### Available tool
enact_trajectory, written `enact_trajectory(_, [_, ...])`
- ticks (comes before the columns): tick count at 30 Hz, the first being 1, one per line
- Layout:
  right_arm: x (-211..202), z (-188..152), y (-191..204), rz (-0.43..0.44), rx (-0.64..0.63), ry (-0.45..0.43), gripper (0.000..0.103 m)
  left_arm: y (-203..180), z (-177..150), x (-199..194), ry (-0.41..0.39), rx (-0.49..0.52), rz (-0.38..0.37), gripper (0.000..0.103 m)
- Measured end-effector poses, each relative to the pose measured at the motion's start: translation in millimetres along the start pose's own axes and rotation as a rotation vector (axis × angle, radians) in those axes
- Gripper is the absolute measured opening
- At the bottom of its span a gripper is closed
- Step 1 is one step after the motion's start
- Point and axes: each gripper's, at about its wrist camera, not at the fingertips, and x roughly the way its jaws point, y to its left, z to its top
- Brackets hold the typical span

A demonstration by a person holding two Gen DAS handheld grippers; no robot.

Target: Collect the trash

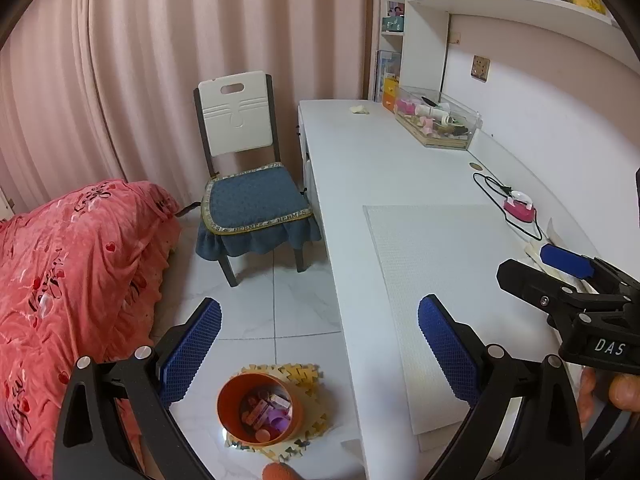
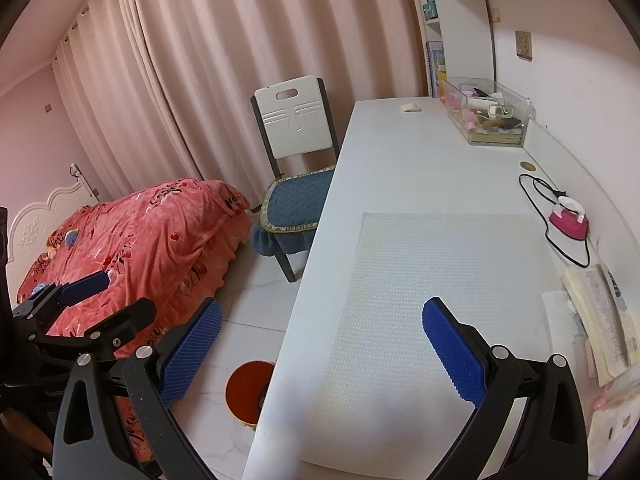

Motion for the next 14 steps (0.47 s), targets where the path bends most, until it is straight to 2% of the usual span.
enact_trajectory(14, [-0.8, 1.5, 0.0, 0.001, 0.004, 0.004, 0.098, 7.0, -1.3, 7.6, 0.044, -0.007, 0.011, 0.097])
